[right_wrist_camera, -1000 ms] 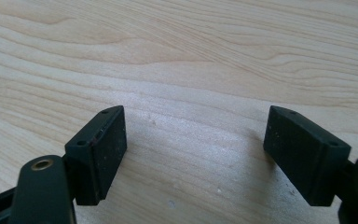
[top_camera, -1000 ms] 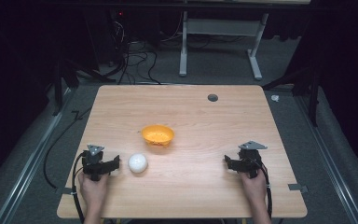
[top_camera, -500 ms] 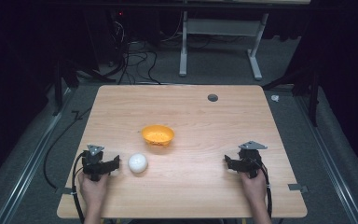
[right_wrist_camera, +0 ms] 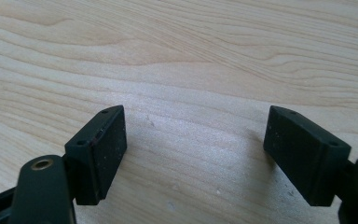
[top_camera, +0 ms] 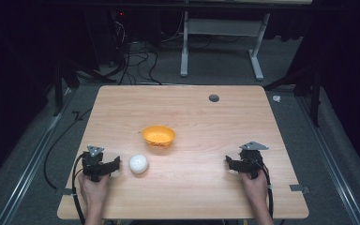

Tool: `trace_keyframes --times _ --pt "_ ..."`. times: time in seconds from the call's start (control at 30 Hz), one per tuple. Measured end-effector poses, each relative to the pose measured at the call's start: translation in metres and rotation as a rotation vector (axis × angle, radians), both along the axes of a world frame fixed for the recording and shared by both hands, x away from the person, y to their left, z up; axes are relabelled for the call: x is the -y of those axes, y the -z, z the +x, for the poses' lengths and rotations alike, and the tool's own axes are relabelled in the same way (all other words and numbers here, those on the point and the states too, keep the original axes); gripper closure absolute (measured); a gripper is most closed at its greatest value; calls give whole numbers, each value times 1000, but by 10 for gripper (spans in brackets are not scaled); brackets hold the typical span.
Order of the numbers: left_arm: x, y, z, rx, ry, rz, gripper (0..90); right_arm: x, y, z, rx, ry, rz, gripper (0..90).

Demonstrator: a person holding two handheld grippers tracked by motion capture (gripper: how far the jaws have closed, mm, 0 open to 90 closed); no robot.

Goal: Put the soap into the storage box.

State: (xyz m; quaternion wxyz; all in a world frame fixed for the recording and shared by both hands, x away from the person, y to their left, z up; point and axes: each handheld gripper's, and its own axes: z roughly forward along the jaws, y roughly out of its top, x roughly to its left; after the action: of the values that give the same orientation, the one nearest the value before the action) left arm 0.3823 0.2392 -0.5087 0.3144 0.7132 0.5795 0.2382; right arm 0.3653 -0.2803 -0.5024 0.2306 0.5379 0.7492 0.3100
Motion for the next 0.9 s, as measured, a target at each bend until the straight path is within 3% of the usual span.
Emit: trace_keyframes --times 0.17,0.3,0.37,0.57,0.73,0.9 --pt "-4 -1 -1 2 4 -32 156 0 0 0 -1 2 0 221" --pt "-5 -1 -1 1 2 -24 156 0 0 0 -1 2 0 221" --pt "-2 -3 -3 20 -5 -1 155 0 0 0 -1 2 0 221" --pt "-4 -7 -8 48 -2 -17 156 0 0 0 0 1 0 221" --pt "-7 -16 -18 88 20 -58 158 -1 0 0 -1 0 0 221" --pt "0 -25 -27 124 76 -46 161 -1 0 0 -2 0 0 221"
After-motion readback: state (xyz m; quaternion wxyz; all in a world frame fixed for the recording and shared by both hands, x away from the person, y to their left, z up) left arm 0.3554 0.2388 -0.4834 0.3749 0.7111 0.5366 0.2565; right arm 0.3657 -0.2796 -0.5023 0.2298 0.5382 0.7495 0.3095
